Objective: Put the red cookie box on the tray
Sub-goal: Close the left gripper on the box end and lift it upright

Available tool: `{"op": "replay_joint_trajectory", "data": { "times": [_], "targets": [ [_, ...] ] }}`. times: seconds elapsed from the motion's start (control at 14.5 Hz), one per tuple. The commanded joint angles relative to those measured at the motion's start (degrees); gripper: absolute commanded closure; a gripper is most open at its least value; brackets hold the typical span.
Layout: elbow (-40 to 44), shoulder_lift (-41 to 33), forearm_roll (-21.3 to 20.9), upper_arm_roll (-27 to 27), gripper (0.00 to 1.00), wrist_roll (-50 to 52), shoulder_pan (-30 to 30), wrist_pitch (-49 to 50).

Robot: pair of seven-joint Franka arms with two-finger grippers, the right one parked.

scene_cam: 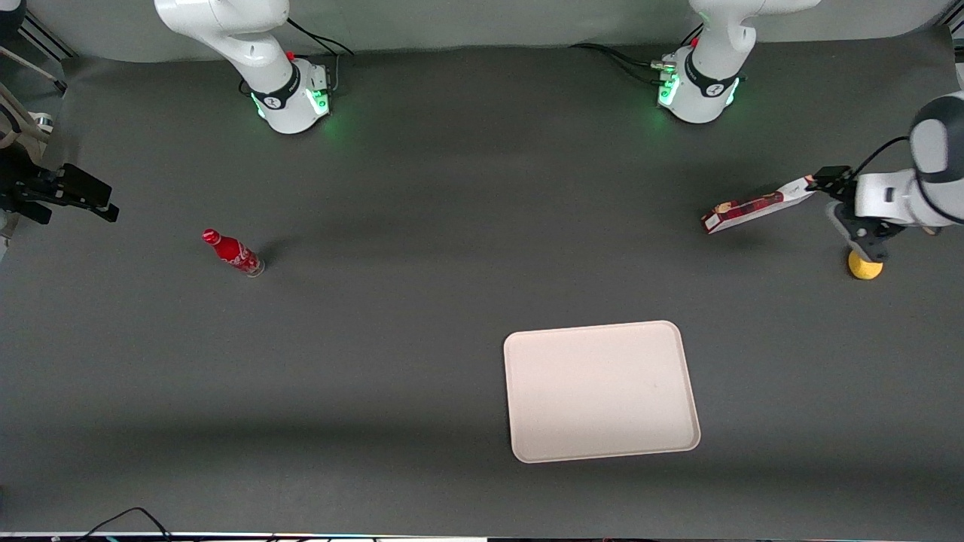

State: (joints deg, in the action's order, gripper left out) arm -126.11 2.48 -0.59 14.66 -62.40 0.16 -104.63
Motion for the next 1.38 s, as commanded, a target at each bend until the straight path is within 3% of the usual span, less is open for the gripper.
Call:
{"op": "replay_joint_trajectory", "data": {
  "times": [0.0,0.41,0.48,0.55,0.62,1.1,1.31],
  "targets": [
    [-14.3,-4.3,1.6,0.5,0.00,-6.1,-0.3,-13.4],
    [-26.3,-3.1,2.4,1.1,0.00,-6.6,-0.4,-31.4],
    [-27.0,-2.7,2.5,1.1,0.04,-6.6,-0.4,-32.4],
    [-27.2,-2.2,3.3,1.1,0.66,-6.5,-0.4,-32.4],
    [-27.0,-1.7,5.0,1.1,1.00,-6.5,-0.4,-32.4],
    [-24.3,-1.1,6.3,1.1,1.00,-6.1,-0.5,-29.9],
    [-12.9,-1.1,7.1,1.2,1.00,-5.0,-0.5,-15.8]
  ]
}}
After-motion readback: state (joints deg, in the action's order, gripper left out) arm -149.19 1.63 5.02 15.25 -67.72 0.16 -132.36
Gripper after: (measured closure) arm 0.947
